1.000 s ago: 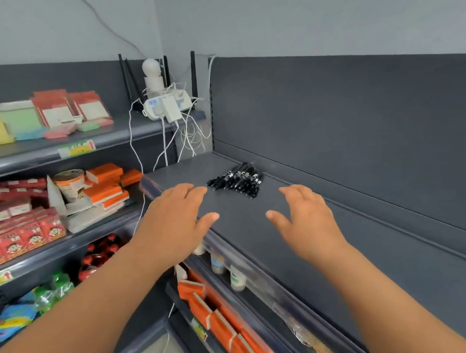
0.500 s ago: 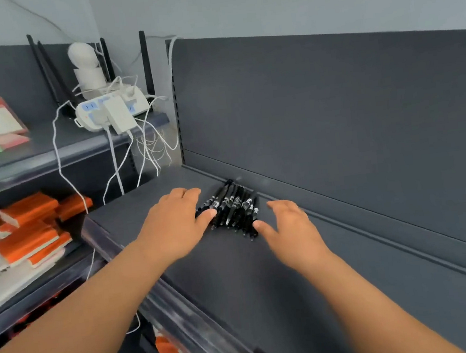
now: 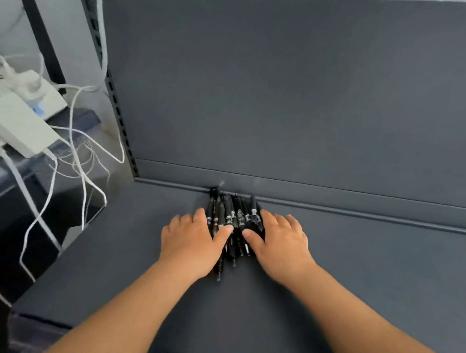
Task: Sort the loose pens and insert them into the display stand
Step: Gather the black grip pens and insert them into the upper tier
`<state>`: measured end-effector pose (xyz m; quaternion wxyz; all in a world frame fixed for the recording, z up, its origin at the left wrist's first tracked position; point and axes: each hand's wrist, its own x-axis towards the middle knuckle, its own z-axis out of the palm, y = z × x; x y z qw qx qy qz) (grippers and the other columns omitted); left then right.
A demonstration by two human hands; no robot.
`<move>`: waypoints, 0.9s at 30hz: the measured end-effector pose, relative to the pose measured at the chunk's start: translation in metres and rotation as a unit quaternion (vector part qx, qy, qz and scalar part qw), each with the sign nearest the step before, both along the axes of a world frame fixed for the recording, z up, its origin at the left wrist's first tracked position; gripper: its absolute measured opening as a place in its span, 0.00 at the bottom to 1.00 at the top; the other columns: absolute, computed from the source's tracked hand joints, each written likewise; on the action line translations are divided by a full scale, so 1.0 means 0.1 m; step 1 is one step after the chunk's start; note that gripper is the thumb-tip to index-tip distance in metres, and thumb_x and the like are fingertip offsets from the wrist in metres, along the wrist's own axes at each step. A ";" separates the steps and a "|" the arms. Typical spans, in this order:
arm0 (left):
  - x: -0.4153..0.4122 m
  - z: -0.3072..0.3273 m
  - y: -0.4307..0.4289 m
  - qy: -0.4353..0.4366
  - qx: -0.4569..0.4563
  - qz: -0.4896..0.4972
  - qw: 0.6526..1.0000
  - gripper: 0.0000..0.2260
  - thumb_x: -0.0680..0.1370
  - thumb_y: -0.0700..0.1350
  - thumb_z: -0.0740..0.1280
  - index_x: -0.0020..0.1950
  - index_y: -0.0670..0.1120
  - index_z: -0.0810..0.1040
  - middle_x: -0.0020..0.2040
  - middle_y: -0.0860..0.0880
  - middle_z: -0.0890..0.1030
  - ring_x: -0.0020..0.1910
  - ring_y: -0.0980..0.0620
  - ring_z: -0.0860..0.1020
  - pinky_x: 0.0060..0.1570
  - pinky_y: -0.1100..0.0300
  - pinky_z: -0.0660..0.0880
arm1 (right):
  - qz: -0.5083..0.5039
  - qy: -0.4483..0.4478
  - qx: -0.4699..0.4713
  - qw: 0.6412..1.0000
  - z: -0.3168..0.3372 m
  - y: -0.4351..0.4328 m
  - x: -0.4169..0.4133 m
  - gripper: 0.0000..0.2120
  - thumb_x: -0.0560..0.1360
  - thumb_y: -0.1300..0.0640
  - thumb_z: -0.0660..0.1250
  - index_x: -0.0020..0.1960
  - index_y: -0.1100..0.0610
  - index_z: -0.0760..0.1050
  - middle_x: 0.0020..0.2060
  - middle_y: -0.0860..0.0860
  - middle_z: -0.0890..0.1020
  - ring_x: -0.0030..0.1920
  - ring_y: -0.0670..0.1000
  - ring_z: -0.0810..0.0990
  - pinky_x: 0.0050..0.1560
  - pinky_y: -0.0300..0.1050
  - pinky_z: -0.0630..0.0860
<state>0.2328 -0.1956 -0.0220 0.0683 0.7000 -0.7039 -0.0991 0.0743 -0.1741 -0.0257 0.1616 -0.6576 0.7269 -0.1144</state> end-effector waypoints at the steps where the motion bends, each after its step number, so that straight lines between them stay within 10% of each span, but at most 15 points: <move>1: -0.02 -0.02 -0.02 0.009 -0.005 -0.011 1.000 0.32 0.77 0.67 0.48 0.73 0.46 0.61 0.69 0.46 0.71 0.69 0.45 0.64 0.67 0.50 0.62 | -0.008 0.008 0.004 1.000 -0.03 0.00 0.03 0.32 0.79 0.37 0.49 0.77 0.52 0.51 0.76 0.52 0.58 0.77 0.57 0.47 0.74 0.53 0.49; 27: -0.05 0.04 -0.28 0.424 0.071 0.056 0.901 0.20 0.73 0.44 0.70 0.63 0.46 0.67 0.50 0.48 0.77 0.45 0.50 0.77 0.44 0.54 0.75 | -0.109 -0.241 -0.082 0.961 0.02 -0.04 0.22 0.19 0.76 0.57 0.65 0.66 0.50 0.71 0.59 0.48 0.76 0.51 0.49 0.76 0.52 0.37 0.68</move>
